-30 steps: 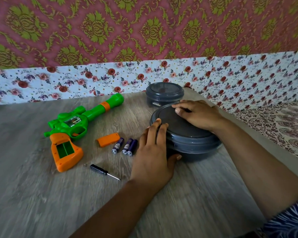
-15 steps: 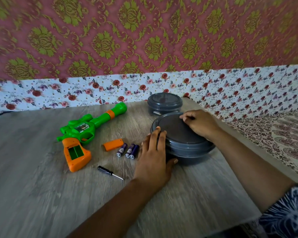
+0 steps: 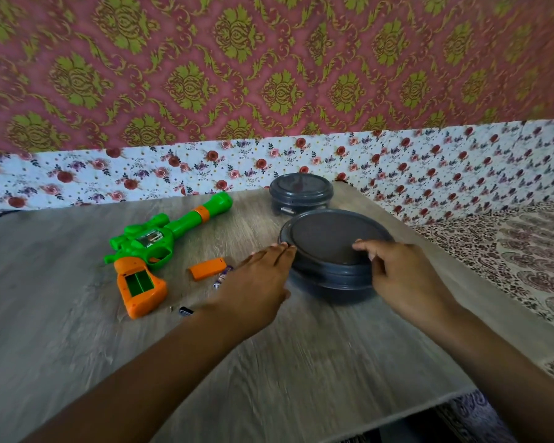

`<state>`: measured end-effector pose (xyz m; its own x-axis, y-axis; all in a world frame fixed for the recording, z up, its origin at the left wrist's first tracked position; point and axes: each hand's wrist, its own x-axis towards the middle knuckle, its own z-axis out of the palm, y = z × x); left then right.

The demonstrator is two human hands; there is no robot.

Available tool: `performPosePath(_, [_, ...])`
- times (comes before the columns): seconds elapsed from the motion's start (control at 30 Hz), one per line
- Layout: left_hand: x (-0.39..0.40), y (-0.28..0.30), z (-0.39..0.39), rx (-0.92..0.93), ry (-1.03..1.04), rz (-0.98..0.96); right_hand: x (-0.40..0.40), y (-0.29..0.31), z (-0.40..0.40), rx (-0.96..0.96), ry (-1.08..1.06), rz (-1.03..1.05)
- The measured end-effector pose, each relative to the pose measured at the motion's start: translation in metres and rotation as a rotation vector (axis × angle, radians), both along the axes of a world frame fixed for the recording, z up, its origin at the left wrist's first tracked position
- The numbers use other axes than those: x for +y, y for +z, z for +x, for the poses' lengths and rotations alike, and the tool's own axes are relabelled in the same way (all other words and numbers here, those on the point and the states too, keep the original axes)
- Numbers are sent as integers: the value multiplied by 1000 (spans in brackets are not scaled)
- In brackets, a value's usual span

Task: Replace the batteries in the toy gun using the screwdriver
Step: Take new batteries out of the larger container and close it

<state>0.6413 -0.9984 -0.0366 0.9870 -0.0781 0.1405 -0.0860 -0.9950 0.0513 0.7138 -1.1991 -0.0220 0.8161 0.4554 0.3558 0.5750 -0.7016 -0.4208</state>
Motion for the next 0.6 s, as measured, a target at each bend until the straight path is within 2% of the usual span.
performPosePath(0.17, [-15,-9,28,3,47,8,1,-8,20,-15,-66,-79])
performPosePath(0.33, [-26,-11,61,88,91,10,0,-5,41,-14,-74,-162])
performPosePath(0.6, [-30,-10,67,155,100,-1,2,-6,45,-26,-98,-237])
